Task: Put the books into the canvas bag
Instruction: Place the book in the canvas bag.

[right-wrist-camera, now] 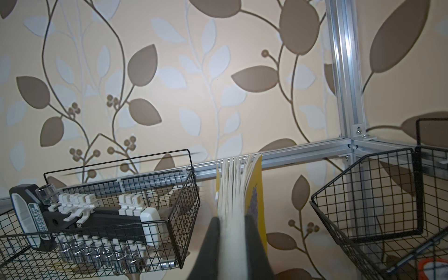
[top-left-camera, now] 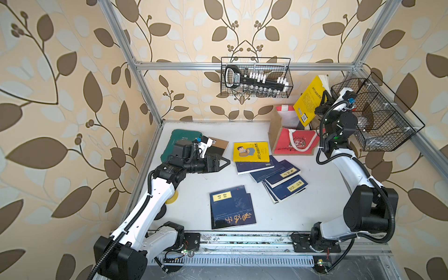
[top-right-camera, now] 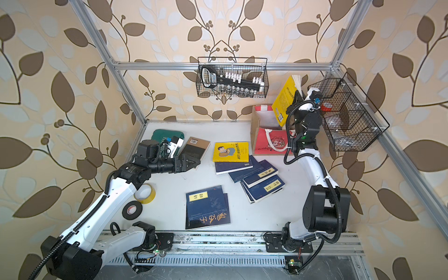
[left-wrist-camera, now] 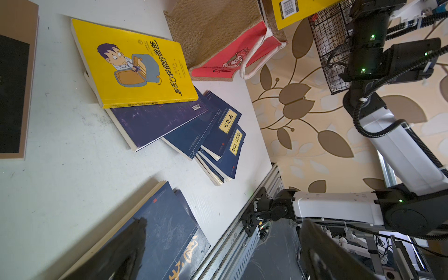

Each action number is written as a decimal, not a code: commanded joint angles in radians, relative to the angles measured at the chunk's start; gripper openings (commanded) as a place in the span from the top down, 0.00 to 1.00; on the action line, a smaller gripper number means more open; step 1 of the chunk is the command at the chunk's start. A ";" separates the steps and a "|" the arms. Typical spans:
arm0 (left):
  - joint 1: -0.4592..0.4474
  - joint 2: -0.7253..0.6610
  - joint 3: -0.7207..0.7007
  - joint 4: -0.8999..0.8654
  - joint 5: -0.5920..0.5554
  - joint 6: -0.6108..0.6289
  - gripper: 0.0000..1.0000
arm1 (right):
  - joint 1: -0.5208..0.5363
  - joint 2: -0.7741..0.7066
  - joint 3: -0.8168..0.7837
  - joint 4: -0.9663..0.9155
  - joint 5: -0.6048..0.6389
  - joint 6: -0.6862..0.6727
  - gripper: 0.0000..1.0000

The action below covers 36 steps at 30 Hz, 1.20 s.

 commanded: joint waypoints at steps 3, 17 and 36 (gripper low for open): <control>0.006 -0.034 0.010 0.012 0.011 0.026 0.01 | 0.033 0.030 -0.039 0.132 0.072 -0.024 1.00; 0.006 -0.042 0.005 0.018 0.013 0.023 0.01 | 0.112 0.073 -0.162 0.230 0.254 -0.233 1.00; 0.006 -0.046 0.002 0.024 0.016 0.019 0.01 | 0.113 0.168 -0.183 0.244 0.336 -0.273 0.96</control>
